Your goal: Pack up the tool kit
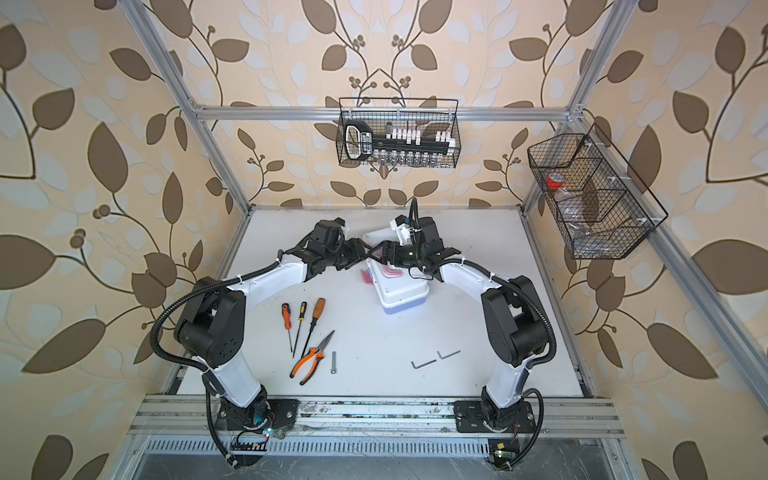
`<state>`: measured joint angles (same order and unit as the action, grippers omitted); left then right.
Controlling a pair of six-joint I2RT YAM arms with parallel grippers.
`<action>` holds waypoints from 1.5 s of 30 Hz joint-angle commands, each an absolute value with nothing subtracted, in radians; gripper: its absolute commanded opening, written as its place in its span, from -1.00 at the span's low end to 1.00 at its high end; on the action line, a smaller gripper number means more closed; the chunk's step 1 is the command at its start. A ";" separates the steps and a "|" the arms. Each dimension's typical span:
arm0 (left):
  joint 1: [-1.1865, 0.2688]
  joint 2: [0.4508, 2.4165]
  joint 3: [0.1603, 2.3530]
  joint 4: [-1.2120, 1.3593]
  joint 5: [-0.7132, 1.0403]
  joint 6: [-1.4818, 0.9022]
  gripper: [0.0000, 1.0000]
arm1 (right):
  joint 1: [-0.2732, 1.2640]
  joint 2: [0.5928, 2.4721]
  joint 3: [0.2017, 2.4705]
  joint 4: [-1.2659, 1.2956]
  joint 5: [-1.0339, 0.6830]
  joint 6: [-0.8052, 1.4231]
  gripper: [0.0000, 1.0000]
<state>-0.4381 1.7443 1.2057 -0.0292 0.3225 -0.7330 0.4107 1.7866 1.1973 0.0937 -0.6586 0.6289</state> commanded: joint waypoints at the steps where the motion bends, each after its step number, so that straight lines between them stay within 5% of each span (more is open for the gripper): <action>1: -0.457 1.736 1.210 -0.012 0.376 -0.718 0.02 | 0.409 1.787 1.139 0.275 -0.831 0.794 0.60; 8: -0.458 1.725 1.188 -0.018 0.368 -0.726 -0.01 | 0.404 1.772 1.147 0.299 -0.836 0.820 0.47; 12: -0.459 1.680 1.176 -0.007 0.369 -0.730 0.64 | 0.403 1.779 1.152 0.299 -0.839 0.828 0.44; 15: -0.459 1.633 1.167 -0.010 0.364 -0.730 0.79 | 0.402 1.780 1.155 0.289 -0.832 0.824 0.44; 25: -0.459 1.522 1.117 -0.114 0.224 -0.669 0.07 | 0.412 1.730 1.286 -0.152 -0.582 0.535 0.53; 37: -0.455 1.563 1.152 -0.260 0.059 -0.681 -0.06 | 0.543 1.838 1.476 -0.475 -0.222 0.346 0.60; 45: -0.442 1.571 1.148 -0.262 0.057 -0.699 0.03 | 0.571 1.906 1.529 -0.551 -0.157 0.354 0.59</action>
<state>-0.4503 1.5723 1.1149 -0.2577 0.0772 -0.6903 0.5678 1.8675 1.5127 -0.4618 -0.2073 0.3714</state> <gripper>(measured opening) 0.510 0.797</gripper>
